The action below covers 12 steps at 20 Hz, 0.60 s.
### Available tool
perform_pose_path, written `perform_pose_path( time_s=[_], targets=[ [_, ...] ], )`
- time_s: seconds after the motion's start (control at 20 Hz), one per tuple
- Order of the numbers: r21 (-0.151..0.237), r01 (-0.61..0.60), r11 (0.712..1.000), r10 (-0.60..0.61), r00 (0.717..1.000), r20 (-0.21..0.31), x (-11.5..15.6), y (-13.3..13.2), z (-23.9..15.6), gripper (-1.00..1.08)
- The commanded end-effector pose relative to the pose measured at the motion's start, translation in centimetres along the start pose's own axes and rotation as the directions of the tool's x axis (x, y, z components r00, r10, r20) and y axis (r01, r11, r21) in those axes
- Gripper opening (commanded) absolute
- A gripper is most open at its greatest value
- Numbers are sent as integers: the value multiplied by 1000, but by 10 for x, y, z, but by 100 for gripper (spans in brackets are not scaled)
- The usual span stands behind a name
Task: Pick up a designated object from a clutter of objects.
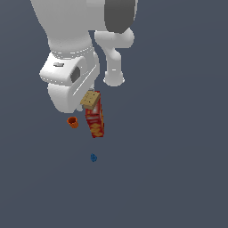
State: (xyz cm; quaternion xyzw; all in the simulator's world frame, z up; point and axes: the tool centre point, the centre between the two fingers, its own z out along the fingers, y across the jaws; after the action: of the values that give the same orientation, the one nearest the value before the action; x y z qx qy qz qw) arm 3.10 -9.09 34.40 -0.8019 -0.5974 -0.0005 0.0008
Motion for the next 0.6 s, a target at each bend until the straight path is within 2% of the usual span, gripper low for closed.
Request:
perform_pose_path(
  time_s=[0.0,0.55],
  targets=[
    [0,0,1000,0,1000,0,-7,10,-16,-100],
    [-1,0,1000,0,1000,2,-27,41,-58,-100]
  ],
)
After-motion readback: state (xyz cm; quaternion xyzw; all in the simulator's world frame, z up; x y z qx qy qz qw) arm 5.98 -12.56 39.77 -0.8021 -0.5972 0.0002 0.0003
